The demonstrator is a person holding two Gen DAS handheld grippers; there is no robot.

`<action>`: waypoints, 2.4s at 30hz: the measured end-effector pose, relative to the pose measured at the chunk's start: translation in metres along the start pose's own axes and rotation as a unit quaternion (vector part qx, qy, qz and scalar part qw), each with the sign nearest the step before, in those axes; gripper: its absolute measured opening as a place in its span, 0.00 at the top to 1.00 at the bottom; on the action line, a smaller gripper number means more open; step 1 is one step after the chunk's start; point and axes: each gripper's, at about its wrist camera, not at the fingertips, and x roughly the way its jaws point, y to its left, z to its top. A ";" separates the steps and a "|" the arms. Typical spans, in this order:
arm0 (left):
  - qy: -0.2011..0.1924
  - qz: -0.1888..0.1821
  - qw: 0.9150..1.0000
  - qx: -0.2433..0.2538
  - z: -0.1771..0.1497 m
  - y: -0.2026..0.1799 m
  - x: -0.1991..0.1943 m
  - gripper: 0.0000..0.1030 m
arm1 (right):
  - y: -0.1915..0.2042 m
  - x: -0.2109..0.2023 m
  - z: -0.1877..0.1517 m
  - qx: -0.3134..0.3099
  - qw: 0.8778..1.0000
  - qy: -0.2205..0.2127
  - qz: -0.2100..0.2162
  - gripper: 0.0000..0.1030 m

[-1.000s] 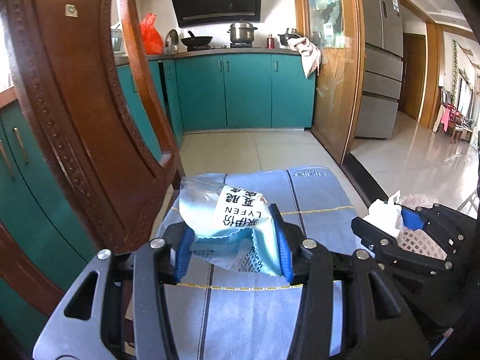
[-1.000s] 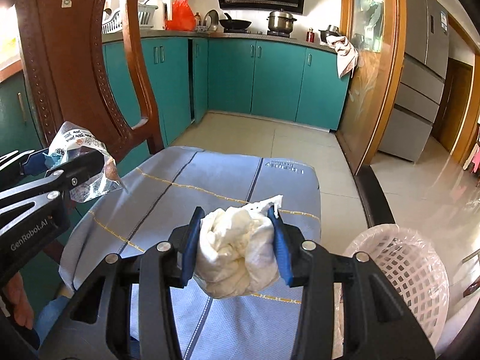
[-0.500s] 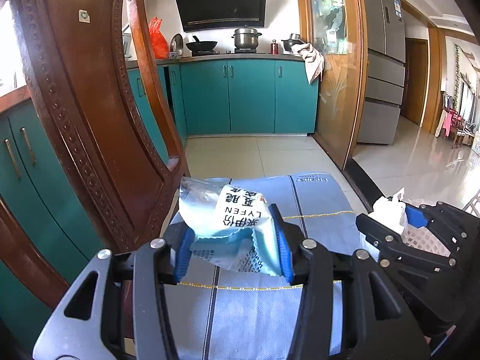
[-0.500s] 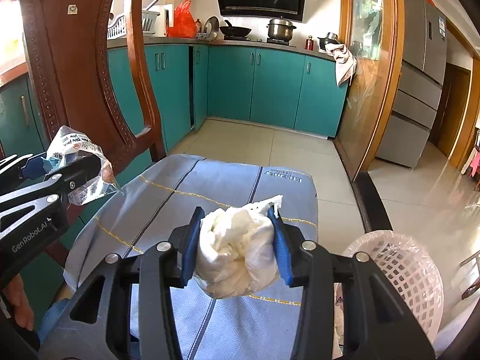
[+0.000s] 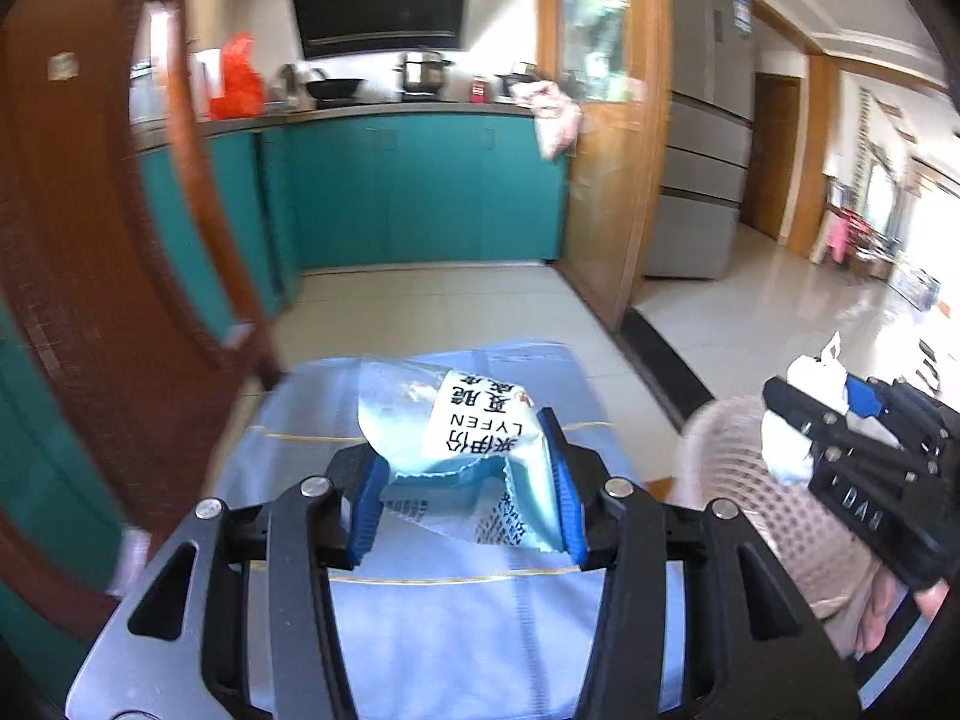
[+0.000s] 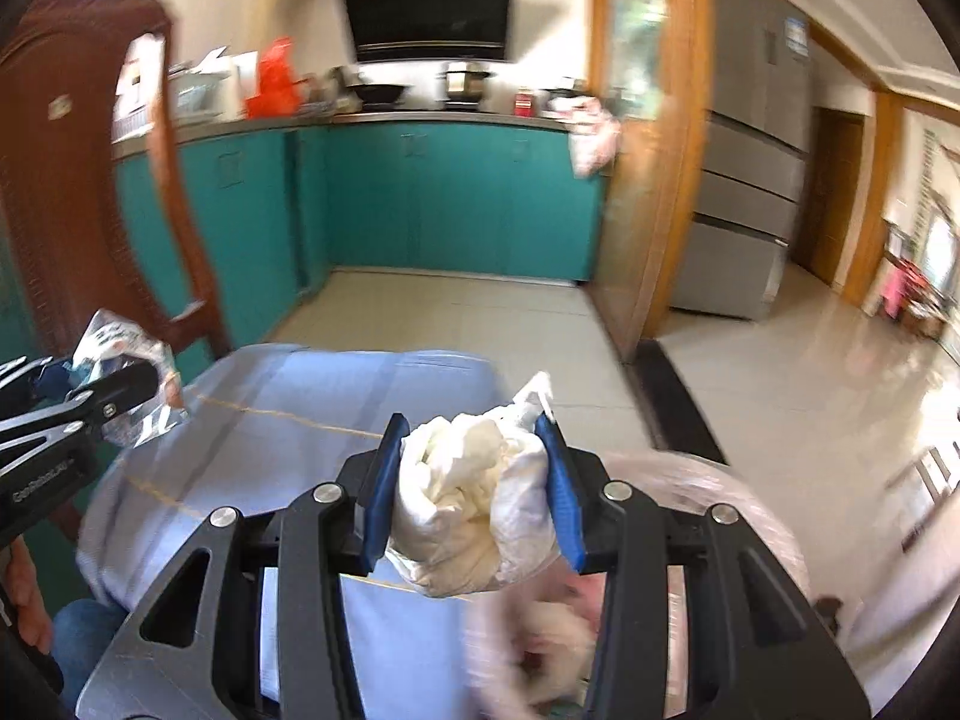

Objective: Collect trash

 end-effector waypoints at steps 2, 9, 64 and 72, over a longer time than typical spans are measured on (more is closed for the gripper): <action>0.004 -0.022 1.000 0.013 0.000 -0.022 0.005 0.54 | -0.027 -0.004 -0.008 0.020 1.000 0.006 -0.023 0.58; 0.031 -0.102 0.993 0.051 -0.010 -0.106 0.028 0.54 | -0.108 -0.009 -0.050 0.086 0.992 0.045 -0.080 0.58; -0.076 0.062 0.995 0.000 -0.049 -0.011 -0.114 0.03 | 0.018 -0.112 -0.059 0.016 0.996 -0.061 -0.057 0.03; -0.091 0.051 0.994 0.001 -0.052 -0.007 -0.138 0.03 | 0.022 -0.132 -0.061 0.014 0.994 -0.078 -0.074 0.03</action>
